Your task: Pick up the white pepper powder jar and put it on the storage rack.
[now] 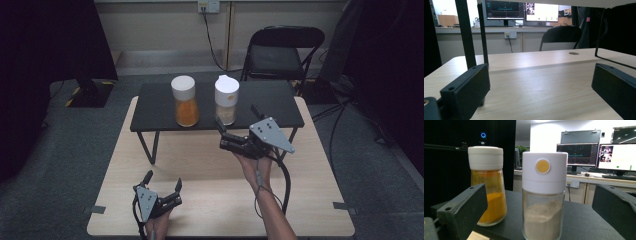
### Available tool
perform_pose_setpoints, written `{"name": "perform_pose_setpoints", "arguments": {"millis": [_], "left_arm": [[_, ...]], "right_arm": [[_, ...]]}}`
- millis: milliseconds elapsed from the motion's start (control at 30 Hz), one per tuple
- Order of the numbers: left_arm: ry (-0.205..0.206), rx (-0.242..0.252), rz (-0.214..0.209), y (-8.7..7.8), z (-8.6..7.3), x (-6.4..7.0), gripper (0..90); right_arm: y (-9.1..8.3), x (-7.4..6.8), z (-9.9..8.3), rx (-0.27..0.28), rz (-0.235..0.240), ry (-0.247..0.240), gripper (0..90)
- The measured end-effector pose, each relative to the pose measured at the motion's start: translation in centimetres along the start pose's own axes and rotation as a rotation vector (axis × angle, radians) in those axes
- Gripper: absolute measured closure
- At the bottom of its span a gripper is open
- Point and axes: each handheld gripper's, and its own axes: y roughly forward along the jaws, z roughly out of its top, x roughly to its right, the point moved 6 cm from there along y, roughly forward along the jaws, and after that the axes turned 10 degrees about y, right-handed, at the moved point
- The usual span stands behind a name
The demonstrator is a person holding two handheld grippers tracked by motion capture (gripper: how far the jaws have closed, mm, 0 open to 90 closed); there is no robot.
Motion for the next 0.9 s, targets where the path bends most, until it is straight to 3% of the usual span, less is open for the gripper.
{"name": "perform_pose_setpoints", "arguments": {"millis": [200,900], "left_arm": [[0.000,0.000,0.000,0.0,0.0,0.0,1.0],[0.000,0.000,0.001,0.0,0.0,0.0,1.0]], "right_arm": [[-1.0,0.1,-0.5,0.005,0.001,0.035,0.0],[-4.0,-0.2,-4.2,-0.026,-0.014,0.028,0.0]]}}
